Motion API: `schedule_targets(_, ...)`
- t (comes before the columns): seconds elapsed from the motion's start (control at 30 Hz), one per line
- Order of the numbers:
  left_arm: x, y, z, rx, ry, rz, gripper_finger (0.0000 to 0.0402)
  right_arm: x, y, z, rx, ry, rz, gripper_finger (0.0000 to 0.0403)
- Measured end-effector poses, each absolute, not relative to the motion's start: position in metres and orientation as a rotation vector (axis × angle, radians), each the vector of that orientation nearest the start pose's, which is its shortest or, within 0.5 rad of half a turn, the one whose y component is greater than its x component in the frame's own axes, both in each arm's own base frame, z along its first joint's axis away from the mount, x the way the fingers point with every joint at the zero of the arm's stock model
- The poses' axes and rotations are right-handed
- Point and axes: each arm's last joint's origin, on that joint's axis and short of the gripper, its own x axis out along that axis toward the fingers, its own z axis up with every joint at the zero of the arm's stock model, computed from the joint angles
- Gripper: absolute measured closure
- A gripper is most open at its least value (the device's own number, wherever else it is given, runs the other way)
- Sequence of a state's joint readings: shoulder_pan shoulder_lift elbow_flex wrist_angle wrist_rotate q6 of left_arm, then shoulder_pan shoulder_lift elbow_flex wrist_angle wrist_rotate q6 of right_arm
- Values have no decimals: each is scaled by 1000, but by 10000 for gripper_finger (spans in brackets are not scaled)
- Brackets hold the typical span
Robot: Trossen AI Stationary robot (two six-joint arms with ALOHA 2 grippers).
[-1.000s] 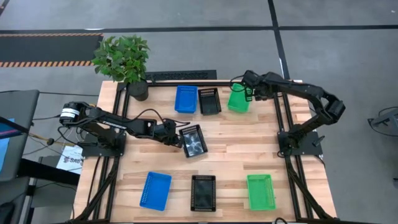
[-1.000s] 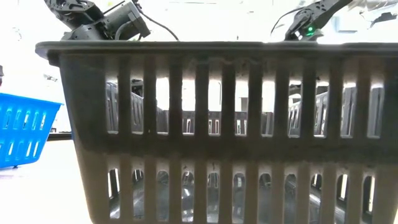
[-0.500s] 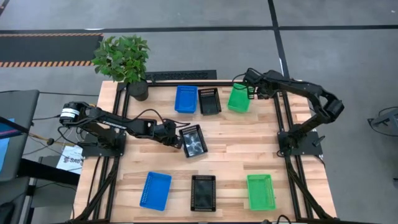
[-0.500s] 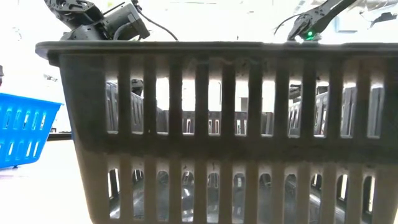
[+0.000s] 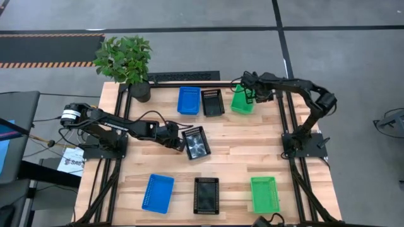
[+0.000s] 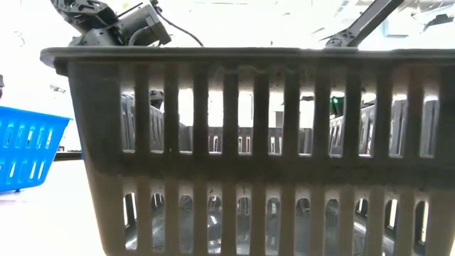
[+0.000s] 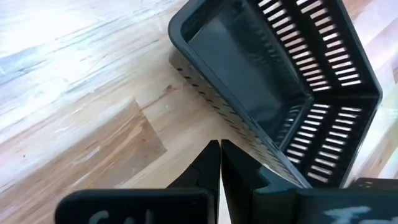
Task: Stack baskets by color
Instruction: Stack the middle green bin on the top green bin, then stack the bottom green bin on the stacked green bins
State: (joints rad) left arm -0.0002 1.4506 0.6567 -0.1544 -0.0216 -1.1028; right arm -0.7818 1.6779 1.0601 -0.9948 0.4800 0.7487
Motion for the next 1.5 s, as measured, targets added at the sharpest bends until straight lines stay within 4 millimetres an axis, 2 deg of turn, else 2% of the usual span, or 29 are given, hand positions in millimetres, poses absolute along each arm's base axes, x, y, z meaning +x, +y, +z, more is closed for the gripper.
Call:
schedule_targets(0.13, 258, 1, 154, -1003, 848, 546, 401, 197, -214, 186, 739, 1201, -1500, 285)
schedule_targets(0.4, 258, 1, 154, -1003, 846, 547, 401, 220, -232, 214, 694, 1061, -1313, 285)
schedule_targets(0.5, 258, 1, 154, -1003, 846, 547, 401, 225, -233, 234, 683, 1049, -1235, 285)
schedule_targets(0.6, 258, 0, 154, -1001, 851, 538, 401, 228, -222, 265, 685, 1043, -1158, 285)
schedule_targets(0.67, 258, 1, 155, -1004, 865, 509, 401, 226, -205, 285, 702, 1064, -1108, 285)
schedule_targets(0.77, 257, 1, 158, -1029, 882, 465, 401, 220, -169, 304, 768, 1120, -1040, 285)
schedule_targets(0.93, 254, 4, 167, -1026, 852, 430, 401, 205, -86, 314, 780, 1272, -996, 284)
schedule_targets(1.07, 253, 8, 172, -1034, 826, 438, 401, 193, -18, 308, 803, 1251, -969, 271)
schedule_targets(1.2, 253, 12, 172, -1043, 819, 453, 401, 176, 37, 295, 892, 1249, -985, 235)
schedule_targets(1.37, 253, 17, 172, -1063, 806, 461, 401, 156, 91, 278, 999, 1245, -1025, 184)
schedule_targets(1.5, 253, 18, 172, -1067, 805, 461, 394, 148, 127, 263, 1063, 1224, -1026, 166)
